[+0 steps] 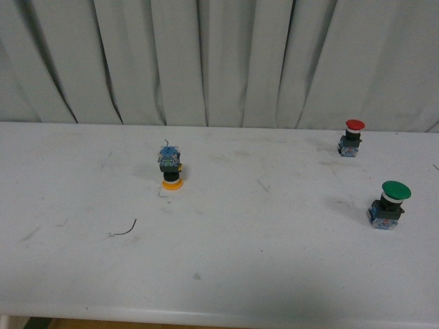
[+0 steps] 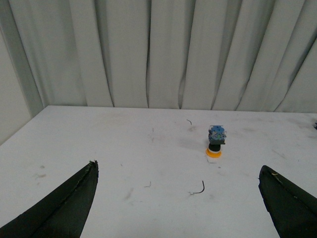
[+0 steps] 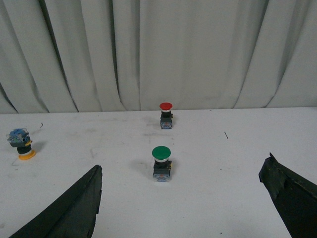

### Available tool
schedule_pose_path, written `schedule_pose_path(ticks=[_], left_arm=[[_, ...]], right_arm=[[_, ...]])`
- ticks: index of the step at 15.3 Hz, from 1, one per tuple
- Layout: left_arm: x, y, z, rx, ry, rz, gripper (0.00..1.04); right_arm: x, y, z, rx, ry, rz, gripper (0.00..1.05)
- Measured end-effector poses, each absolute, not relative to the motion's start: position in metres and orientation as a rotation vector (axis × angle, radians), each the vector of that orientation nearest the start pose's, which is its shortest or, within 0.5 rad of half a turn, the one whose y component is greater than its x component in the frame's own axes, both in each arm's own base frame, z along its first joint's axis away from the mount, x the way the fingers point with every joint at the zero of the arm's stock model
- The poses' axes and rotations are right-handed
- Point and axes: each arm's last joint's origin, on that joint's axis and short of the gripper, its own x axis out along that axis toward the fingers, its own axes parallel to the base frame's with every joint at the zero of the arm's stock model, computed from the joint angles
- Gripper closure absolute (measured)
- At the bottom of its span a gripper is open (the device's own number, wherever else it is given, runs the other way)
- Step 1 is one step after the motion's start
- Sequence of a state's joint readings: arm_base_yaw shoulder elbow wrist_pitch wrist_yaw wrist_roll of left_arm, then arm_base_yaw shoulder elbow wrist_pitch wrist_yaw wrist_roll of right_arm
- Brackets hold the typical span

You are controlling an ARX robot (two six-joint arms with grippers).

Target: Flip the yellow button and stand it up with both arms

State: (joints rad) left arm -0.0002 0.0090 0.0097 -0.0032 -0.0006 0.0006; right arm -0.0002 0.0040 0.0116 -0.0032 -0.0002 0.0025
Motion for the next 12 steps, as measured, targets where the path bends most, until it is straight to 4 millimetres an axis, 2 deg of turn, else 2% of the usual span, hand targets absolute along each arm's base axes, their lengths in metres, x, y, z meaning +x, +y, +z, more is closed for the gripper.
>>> schedule_pose_path(ticks=[3,5,7,9,11,12], left_arm=[[0.098,0.0,0.166,0.001,0.002,0.0,0.07],[0.103,-0.002,0.17,-0.077,0.246,0.206,0.07],[0.121,0.01,0.188,-0.123,0.172,0.311,0.07],[0.162,0.012,0.208,-0.131,0.128,0.23,0.07],[0.216,0.014,0.208,-0.13,0.16,0.17,0.07],[0.249,0.015,0.205,-0.121,0.201,0.159,0.07]], right_arm=[[0.097,0.0,0.167,0.002,-0.004,0.0,0.06],[0.097,0.0,0.167,0.002,-0.005,0.0,0.06],[0.097,0.0,0.167,0.002,-0.003,0.0,0.06],[0.097,0.0,0.167,0.002,-0.005,0.0,0.06],[0.097,0.0,0.167,0.002,-0.005,0.0,0.06],[0.097,0.0,0.167,0.002,-0.005,0.0,0.06]])
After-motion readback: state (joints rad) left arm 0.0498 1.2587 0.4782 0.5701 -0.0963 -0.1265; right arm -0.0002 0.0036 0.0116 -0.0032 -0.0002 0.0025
